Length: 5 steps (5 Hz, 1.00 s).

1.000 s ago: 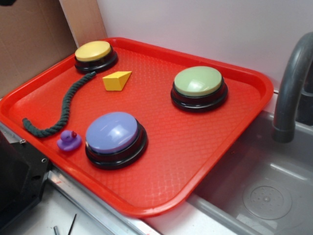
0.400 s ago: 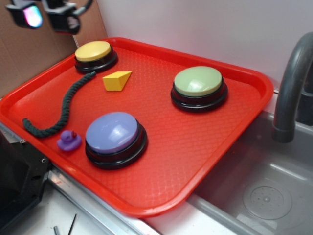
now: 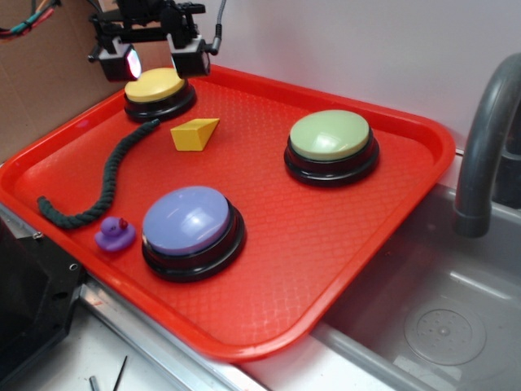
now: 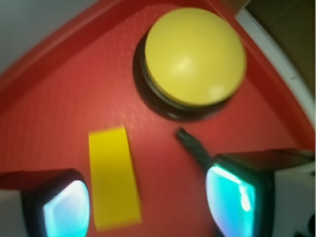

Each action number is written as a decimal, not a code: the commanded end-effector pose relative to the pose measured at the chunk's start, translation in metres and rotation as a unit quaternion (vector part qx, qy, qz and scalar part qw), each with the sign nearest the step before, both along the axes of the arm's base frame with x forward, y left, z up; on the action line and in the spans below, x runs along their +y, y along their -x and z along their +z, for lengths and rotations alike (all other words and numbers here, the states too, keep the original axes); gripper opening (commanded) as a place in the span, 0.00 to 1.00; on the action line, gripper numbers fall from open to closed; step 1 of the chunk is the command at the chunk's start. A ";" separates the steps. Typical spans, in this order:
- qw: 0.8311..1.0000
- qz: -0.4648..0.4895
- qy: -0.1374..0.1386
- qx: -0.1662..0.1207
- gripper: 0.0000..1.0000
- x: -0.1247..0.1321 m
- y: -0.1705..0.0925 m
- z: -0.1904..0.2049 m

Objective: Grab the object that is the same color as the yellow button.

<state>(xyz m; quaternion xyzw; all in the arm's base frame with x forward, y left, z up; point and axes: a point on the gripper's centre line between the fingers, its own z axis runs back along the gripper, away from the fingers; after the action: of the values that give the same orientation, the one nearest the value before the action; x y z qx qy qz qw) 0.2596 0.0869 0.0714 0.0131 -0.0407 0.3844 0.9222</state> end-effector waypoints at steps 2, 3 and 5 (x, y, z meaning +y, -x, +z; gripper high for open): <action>0.997 -0.063 0.021 -0.026 1.00 -0.019 0.008 -0.025; 0.994 -0.100 0.021 -0.041 1.00 -0.035 0.006 -0.022; 0.992 -0.119 0.033 -0.012 1.00 -0.033 0.002 -0.046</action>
<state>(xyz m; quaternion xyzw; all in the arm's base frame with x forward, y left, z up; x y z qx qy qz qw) 0.2576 0.0388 0.0176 -0.0258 -0.0252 0.2663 0.9632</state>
